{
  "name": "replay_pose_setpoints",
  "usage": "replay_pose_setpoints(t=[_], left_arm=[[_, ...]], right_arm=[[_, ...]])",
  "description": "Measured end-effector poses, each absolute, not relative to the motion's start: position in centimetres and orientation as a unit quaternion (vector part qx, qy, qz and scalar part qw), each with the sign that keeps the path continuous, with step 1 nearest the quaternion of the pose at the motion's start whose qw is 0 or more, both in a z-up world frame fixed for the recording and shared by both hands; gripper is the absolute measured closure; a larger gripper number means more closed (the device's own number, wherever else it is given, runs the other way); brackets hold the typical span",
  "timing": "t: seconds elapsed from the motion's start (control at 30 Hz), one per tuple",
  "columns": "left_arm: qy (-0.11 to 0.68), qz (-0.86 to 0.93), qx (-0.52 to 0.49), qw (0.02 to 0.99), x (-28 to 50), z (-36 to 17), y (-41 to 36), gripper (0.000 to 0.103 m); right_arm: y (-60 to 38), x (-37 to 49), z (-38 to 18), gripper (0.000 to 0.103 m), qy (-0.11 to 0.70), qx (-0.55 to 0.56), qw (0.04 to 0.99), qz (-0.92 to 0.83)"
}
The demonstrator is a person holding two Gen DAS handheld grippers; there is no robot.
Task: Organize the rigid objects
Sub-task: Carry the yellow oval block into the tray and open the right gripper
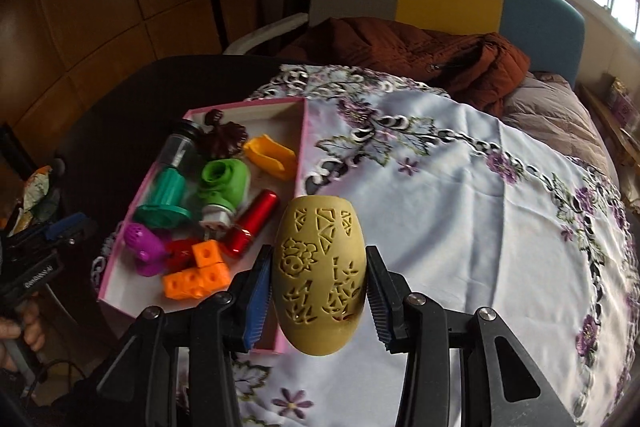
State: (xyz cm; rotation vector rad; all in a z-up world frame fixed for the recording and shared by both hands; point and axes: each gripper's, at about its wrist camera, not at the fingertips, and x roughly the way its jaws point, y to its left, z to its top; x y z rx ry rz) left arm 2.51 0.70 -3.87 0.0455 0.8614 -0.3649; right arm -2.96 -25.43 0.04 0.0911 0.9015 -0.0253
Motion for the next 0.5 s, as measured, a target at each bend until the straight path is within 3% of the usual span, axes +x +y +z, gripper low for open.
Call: replay_pose_setpoints(t=[0.5], left_arm=[[0.425, -0.174, 0.018, 0.888, 2.7, -4.3, 0.6, 0.071]], right_arm=[[-20.4, -0.6, -5.2, 0.061, 0.484, 0.014, 0.875, -0.016]])
